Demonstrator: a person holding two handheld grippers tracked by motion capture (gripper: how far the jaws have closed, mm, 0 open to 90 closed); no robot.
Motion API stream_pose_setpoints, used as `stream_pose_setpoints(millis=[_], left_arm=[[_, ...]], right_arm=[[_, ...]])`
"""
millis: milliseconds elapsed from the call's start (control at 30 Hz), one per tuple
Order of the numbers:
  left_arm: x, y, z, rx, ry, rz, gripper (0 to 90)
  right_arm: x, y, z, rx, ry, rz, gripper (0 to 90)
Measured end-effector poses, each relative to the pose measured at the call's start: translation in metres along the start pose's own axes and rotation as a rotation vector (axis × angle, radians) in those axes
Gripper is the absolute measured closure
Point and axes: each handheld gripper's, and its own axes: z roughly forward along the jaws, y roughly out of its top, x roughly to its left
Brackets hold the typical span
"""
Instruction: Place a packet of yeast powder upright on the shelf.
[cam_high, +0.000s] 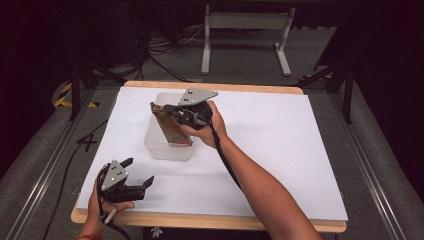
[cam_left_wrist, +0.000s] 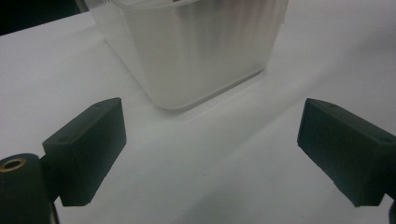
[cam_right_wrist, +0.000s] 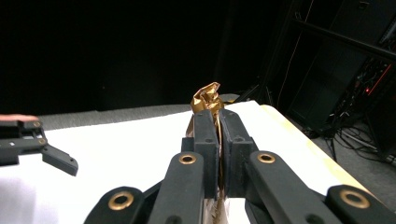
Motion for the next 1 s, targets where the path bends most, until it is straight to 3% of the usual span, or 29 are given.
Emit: stream_pose_setpoints(millis=[300,533,1000], left_arm=[[0.0,0.0,0.0,0.0,-0.002,-0.001,8.7],[0.0,-0.001,0.0,0.004,-0.004,-0.002,8.7],[-0.001,0.0,0.001,0.007,-0.003,-0.001,8.7]], right_arm=[[0.006,-0.006,0.004,0.02,-0.002,-0.007,86.9],[0.001,-0.017,0.001,0.025,0.002,0.02,86.7],[0.001,-0.027,-0.004,0.028,-0.003,0.029,86.4]])
